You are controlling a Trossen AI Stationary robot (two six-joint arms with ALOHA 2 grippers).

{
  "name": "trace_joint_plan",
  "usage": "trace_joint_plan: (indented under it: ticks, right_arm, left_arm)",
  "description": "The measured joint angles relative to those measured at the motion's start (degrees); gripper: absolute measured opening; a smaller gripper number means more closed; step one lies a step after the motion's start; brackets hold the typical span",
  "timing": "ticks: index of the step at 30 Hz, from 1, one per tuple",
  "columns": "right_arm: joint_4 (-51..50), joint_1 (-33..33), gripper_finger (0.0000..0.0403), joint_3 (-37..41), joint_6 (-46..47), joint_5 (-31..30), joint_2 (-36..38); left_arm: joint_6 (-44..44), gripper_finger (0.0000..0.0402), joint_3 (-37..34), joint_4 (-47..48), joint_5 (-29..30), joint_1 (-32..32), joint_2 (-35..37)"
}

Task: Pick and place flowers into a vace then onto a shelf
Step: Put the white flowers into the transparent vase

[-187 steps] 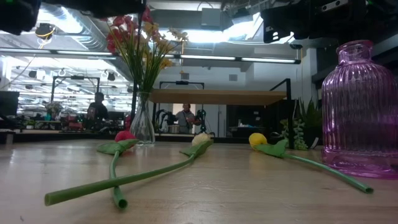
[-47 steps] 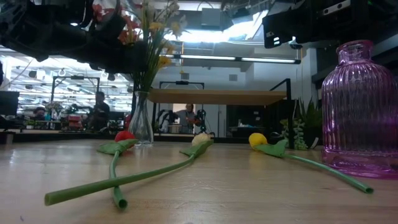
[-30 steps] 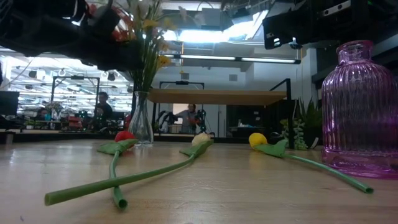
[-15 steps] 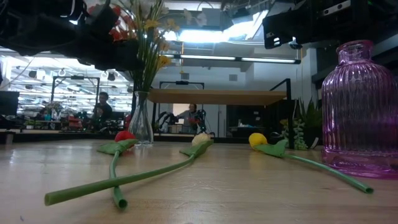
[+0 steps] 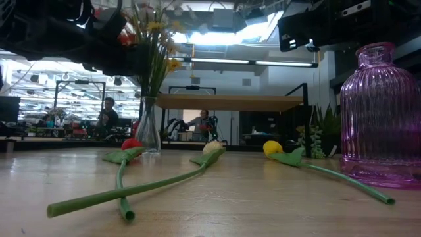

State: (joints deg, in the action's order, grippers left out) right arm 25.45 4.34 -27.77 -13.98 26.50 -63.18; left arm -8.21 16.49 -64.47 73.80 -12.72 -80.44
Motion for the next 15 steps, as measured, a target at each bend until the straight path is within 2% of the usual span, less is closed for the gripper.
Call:
trace_joint_plan:
  ticks: [9, 15]
  right_arm:
    - [-0.02, 0.00, 0.0005, 0.00, 0.00, 0.00, 0.00]
    - [-0.13, 0.00, 0.0005, 0.00, 0.00, 0.00, 0.00]
  left_arm:
    - [1.48, 0.0003, 0.00, 0.98, -1.77, 0.14, 0.00]
    - [12.14, 0.0002, 0.00, 11.14, -1.81, 0.14, 0.00]
